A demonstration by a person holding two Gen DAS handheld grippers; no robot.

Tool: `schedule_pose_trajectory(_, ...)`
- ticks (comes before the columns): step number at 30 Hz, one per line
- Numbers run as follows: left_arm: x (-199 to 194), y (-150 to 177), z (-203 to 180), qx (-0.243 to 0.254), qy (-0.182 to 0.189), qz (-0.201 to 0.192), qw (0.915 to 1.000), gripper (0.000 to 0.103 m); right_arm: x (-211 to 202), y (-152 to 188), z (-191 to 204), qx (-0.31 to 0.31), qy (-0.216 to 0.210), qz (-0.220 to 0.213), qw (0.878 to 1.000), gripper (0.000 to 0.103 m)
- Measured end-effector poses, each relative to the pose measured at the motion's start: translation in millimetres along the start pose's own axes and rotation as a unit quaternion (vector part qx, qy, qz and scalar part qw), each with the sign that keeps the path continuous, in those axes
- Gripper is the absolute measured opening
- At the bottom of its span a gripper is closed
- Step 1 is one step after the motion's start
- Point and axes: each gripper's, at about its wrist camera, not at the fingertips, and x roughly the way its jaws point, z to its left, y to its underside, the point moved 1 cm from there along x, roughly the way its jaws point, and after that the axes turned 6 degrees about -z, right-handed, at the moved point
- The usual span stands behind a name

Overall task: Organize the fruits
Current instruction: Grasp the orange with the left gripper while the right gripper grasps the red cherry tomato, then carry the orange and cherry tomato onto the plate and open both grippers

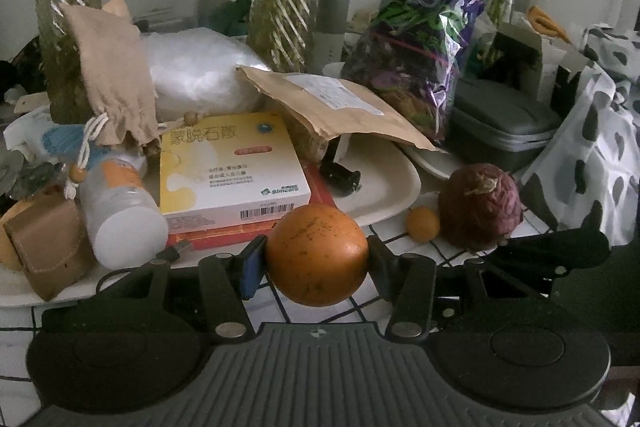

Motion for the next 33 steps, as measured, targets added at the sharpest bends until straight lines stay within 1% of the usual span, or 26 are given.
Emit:
schedule_pose_trajectory(5,-7,1,-6,0.008,-0.001,0.002,1.0000,0.050,-16,-6,-8,0.013,0.002,-0.006,1.000,0.022)
schedule_pose_trajectory(9,-16,3,-14,0.014,-0.002,0.003,0.9999,0.050,-35,-9,-11,0.012,0.010,-0.008,1.000,0.021)
schedule_pose_trajectory(14,-31,8,-25,0.029,-0.005,0.004,0.9996,0.050,-57,-6,-17,0.004,0.022,-0.001,1.000,0.021)
schedule_pose_trajectory(18,-47,11,-31,0.027,-0.004,0.003,0.9996,0.050,-76,-2,-21,0.014,0.031,0.001,0.999,0.021)
schedule_pose_trajectory(24,-72,17,-42,0.031,0.003,0.006,0.9995,0.050,-105,4,-18,0.023,0.036,-0.002,0.999,0.022)
schedule_pose_trajectory(33,-110,34,-56,0.037,0.010,0.009,0.9992,0.050,-146,17,-4,0.035,0.031,-0.004,0.999,0.022)
